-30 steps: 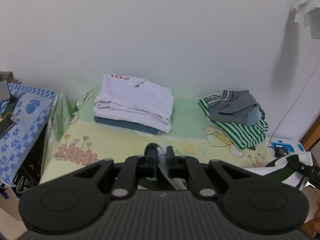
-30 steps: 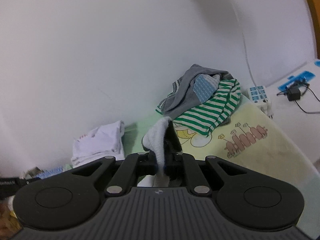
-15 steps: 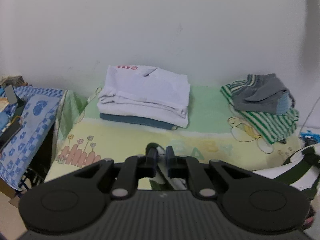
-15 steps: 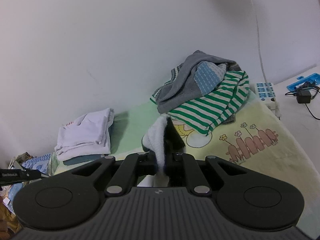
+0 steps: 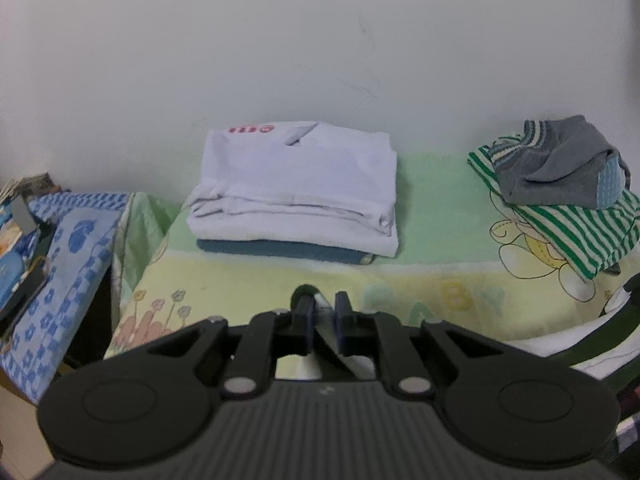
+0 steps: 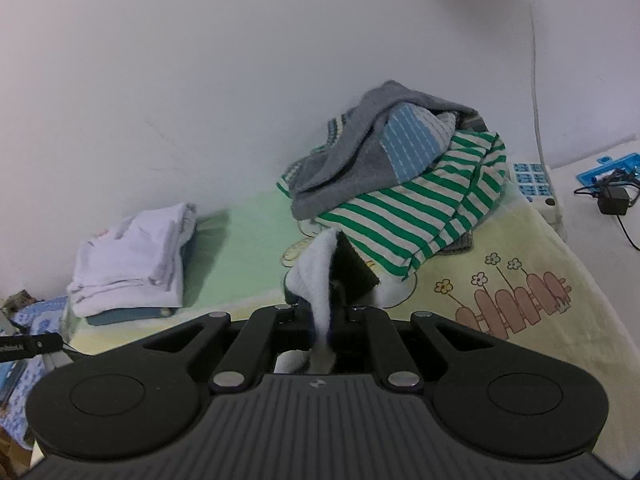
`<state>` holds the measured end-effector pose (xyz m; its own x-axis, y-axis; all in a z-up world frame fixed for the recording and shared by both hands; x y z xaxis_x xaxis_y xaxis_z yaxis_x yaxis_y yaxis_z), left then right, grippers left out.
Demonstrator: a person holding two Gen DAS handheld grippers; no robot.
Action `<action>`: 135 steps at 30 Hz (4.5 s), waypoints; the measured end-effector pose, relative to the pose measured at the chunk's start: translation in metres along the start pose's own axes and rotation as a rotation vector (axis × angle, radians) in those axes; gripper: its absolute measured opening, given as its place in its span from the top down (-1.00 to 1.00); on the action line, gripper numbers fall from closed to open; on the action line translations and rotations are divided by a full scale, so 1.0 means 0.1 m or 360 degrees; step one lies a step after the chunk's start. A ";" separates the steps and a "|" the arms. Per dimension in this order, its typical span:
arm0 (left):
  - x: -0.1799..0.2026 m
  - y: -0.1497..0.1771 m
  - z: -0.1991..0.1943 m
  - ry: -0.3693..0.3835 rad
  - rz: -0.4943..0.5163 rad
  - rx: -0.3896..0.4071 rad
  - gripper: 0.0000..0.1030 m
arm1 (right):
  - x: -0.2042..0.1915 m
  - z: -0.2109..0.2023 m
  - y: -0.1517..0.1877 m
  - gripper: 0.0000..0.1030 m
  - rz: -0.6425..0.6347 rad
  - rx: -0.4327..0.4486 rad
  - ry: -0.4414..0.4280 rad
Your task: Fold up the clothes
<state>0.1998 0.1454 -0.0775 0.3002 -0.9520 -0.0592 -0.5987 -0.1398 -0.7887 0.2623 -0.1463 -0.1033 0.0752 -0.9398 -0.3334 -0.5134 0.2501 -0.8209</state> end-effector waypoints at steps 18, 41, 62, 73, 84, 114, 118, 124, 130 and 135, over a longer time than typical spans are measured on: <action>-0.07 -0.11 0.53 0.0114 -0.0008 -0.0055 0.80 | 0.01 0.29 0.09 0.88 0.0061 -0.0018 0.0147; 0.75 0.75 -0.28 0.0659 0.0497 -0.0017 0.30 | 0.25 -0.17 -0.12 0.23 0.0041 0.0147 0.0092; 0.71 0.19 1.00 0.0386 0.0353 -0.0108 0.09 | 0.39 -0.58 0.80 0.23 -0.0105 -0.0211 0.0040; 0.24 0.85 -0.32 0.0563 0.0380 -0.0099 -0.10 | 0.40 -0.59 0.96 0.23 -0.0266 -0.0330 0.0092; -0.02 1.88 -1.13 0.0649 0.0441 -0.0273 -0.11 | 0.38 -1.06 1.23 0.48 -0.0266 -0.0448 0.0109; -0.50 1.83 -0.78 0.0414 0.0011 -0.0337 0.52 | 0.44 -1.15 1.20 0.53 -0.0022 -0.0268 0.0113; -0.64 1.83 -0.74 0.0342 -0.0094 -0.0341 0.79 | 0.41 -1.17 1.13 0.51 0.0054 -0.0227 0.0011; -0.74 1.72 -0.68 0.0210 -0.0099 -0.0314 0.97 | 0.37 -0.99 1.22 0.61 -0.0020 -0.0295 0.0034; -0.87 1.50 -0.66 0.0094 -0.0001 -0.0234 0.97 | 0.54 -1.01 1.07 0.93 0.0022 -0.0235 0.0077; -1.17 1.24 -0.57 -0.0040 0.0031 -0.0171 0.97 | 0.62 -1.09 0.78 0.95 -0.0114 -0.0145 0.0162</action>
<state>0.0484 0.2237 -0.1334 0.3053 -0.9479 -0.0905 -0.6803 -0.1507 -0.7173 0.1335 -0.2111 -0.1371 0.0299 -0.9744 -0.2229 -0.5857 0.1636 -0.7938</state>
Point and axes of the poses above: each gripper's, at about its wrist camera, not at the fingertips, and z roughly the way its jaws point, x to its right, y to its underside, the point moved 8 cm from there along z, roughly the way its jaws point, and after that the axes turned 7 degrees about x, right-handed, at the moved point
